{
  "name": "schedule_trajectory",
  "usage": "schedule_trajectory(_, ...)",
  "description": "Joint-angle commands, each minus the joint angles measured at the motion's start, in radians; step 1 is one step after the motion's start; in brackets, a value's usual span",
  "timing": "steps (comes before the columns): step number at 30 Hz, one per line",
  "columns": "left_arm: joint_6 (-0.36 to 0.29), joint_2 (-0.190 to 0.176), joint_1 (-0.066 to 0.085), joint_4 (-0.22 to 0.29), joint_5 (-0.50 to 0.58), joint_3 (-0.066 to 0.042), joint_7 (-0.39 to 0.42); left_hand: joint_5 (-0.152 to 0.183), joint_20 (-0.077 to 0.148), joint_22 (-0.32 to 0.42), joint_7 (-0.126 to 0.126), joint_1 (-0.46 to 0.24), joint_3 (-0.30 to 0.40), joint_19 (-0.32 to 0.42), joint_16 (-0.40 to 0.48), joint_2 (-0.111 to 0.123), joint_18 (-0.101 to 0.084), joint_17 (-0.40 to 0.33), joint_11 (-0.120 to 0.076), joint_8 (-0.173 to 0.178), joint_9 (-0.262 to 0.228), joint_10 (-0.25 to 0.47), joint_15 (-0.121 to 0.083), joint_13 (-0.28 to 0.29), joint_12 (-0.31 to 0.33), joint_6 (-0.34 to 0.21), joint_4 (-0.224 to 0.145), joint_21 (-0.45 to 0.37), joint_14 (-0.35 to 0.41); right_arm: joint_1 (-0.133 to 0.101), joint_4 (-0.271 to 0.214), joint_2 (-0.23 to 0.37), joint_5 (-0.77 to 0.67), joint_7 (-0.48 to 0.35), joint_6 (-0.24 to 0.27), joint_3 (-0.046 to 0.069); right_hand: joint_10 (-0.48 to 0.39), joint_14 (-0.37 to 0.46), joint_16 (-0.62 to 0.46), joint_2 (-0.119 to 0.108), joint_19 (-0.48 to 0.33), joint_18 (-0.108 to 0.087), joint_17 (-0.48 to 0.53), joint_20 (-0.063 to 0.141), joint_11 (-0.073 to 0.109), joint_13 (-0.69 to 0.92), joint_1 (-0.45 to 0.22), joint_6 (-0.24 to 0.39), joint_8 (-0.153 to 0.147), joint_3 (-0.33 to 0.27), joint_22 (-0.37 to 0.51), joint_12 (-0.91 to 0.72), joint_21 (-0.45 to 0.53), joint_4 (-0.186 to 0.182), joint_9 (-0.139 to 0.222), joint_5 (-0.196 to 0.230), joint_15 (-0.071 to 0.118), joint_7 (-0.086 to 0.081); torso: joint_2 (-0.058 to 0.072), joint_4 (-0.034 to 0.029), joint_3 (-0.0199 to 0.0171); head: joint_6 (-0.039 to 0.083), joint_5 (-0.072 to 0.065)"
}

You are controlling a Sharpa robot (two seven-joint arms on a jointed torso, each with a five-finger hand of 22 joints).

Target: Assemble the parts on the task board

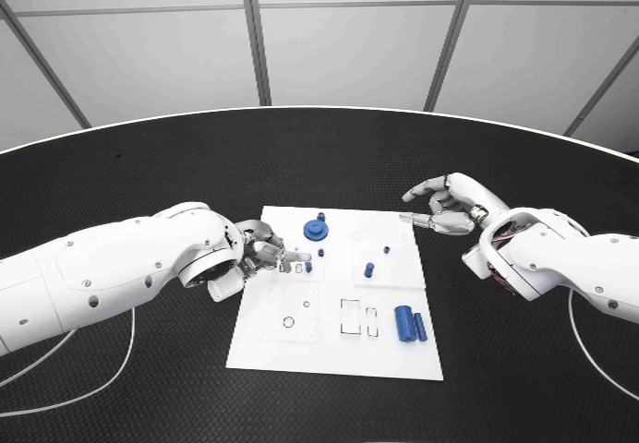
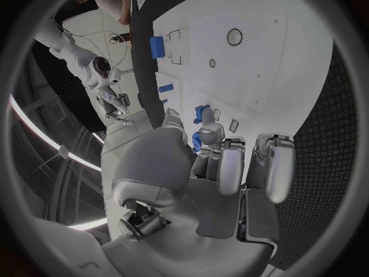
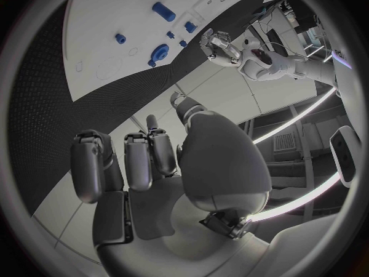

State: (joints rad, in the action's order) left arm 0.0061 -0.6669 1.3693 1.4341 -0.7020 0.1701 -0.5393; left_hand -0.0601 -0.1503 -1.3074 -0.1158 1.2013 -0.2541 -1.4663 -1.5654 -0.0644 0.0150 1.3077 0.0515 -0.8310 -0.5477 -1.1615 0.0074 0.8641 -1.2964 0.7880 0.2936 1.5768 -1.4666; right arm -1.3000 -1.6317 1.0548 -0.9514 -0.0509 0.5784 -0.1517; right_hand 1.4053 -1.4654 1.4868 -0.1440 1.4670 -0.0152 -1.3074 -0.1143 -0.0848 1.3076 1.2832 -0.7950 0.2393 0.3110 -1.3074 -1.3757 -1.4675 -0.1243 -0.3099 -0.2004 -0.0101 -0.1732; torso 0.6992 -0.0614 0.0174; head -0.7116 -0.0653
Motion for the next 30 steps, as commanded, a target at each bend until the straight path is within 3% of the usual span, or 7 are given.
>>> schedule_trajectory(1, 0.006, 0.019, 0.002, -0.018, 0.006, 0.0, -0.009, 0.003, 0.014, -0.263, 0.008, 0.006, -0.007, -0.105, -0.005, -0.009, -0.015, 0.263, -0.008, 0.005, -0.002, 0.003, -0.009, -0.003, -0.002, 0.002, -0.001, -0.006, -0.104, 0.0, 0.001, -0.002, 0.0, 0.001, -0.001, 0.0, 0.008, -0.062, -0.004, -0.002, 0.05, -0.015, -0.076, 0.008, 0.001, 0.075, 0.007, -0.004, 0.007, 0.001, -0.167, -0.004, -0.001, -0.002, 0.002, -0.003, 0.006, 0.001, 0.002, 0.001, 0.0019, 0.001, -0.002)
schedule_trajectory(6, 0.029, 0.052, 0.004, -0.059, 0.012, 0.0, -0.032, 0.002, 0.053, -0.263, 0.015, 0.022, -0.043, -0.105, -0.005, -0.027, -0.015, 0.263, -0.016, 0.01, -0.013, 0.014, -0.02, -0.018, 0.004, -0.003, 0.001, -0.006, -0.104, 0.0, 0.003, -0.005, 0.0, 0.002, -0.003, 0.0, 0.008, -0.062, -0.005, -0.002, 0.05, -0.015, -0.075, 0.008, 0.001, 0.075, 0.007, -0.004, 0.007, 0.002, -0.167, -0.004, -0.001, -0.002, 0.002, -0.005, 0.006, 0.001, 0.0, 0.0011, 0.0017, -0.001, -0.006)
schedule_trajectory(15, 0.053, 0.098, 0.005, -0.109, 0.013, 0.0, -0.066, 0.004, 0.054, -0.263, 0.01, 0.075, -0.169, -0.105, -0.005, -0.091, -0.015, 0.263, -0.011, 0.034, -0.049, 0.033, -0.018, -0.049, 0.01, -0.005, -0.003, -0.006, -0.104, 0.0, 0.004, -0.008, 0.0, 0.005, -0.005, 0.0, 0.008, -0.062, -0.005, -0.003, 0.05, -0.015, -0.075, 0.008, 0.001, 0.075, 0.007, -0.004, 0.007, 0.002, -0.167, -0.005, -0.001, -0.003, 0.002, -0.008, 0.006, 0.001, 0.001, -0.0003, 0.0012, -0.003, -0.013)
schedule_trajectory(20, 0.061, 0.105, 0.005, -0.122, 0.013, 0.0, -0.077, 0.004, 0.057, -0.263, 0.009, 0.08, -0.182, -0.105, -0.005, -0.094, -0.015, 0.263, -0.012, 0.039, -0.055, 0.033, -0.019, -0.05, 0.007, -0.002, -0.003, -0.006, -0.104, 0.0, 0.006, -0.009, 0.0, 0.005, -0.006, -0.001, 0.008, -0.062, -0.005, -0.003, 0.05, -0.015, -0.075, 0.008, 0.001, 0.075, 0.007, -0.004, 0.007, 0.002, -0.167, -0.005, -0.001, -0.003, 0.002, -0.008, 0.006, 0.001, 0.0, -0.0001, 0.0007, -0.005, -0.014)
schedule_trajectory(21, 0.063, 0.106, 0.005, -0.124, 0.013, 0.0, -0.079, 0.004, 0.084, -0.076, 0.005, 0.082, -0.187, 0.118, -0.005, -0.097, 0.057, 0.263, -0.033, 0.041, -0.059, 0.033, -0.055, -0.051, 0.006, -0.001, -0.002, -0.15, -0.104, 0.0, 0.007, -0.009, 0.0, 0.006, -0.006, -0.001, 0.008, -0.062, -0.005, -0.003, 0.05, -0.015, -0.075, 0.008, 0.001, 0.075, 0.007, -0.004, 0.007, 0.002, -0.167, -0.005, -0.001, -0.003, 0.002, -0.008, 0.006, 0.001, 0.0, -0.0008, 0.0009, -0.006, -0.015)
schedule_trajectory(22, 0.065, 0.107, 0.005, -0.126, 0.013, 0.0, -0.08, 0.004, 0.089, -0.039, 0.004, 0.082, -0.188, 0.162, -0.005, -0.097, 0.072, 0.263, -0.037, 0.041, -0.059, 0.033, -0.062, -0.051, 0.005, -0.001, -0.002, -0.179, -0.104, 0.0, 0.007, -0.009, 0.0, 0.006, -0.006, -0.001, 0.008, -0.062, -0.005, -0.003, 0.05, -0.015, -0.075, 0.008, 0.001, 0.075, 0.007, -0.004, 0.007, 0.002, -0.167, -0.005, -0.001, -0.003, 0.002, -0.008, 0.006, 0.001, 0.0, -0.0009, 0.001, -0.006, -0.016)
schedule_trajectory(30, 0.069, 0.119, 0.005, -0.13, 0.013, 0.0, -0.092, 0.004, 0.105, 0.03, 0.031, 0.083, -0.199, 0.074, -0.005, -0.104, 0.072, 0.263, -0.038, 0.043, -0.07, 0.032, -0.056, -0.053, 0.006, 0.0, -0.002, -0.232, -0.104, 0.0, 0.009, -0.012, 0.0, 0.006, -0.008, -0.001, 0.008, -0.062, -0.005, -0.003, 0.05, -0.015, -0.075, 0.008, 0.001, 0.075, 0.007, -0.004, 0.007, 0.002, -0.167, -0.005, -0.001, -0.003, 0.002, -0.008, 0.006, 0.001, 0.002, -0.0007, 0.0022, -0.004, -0.019)
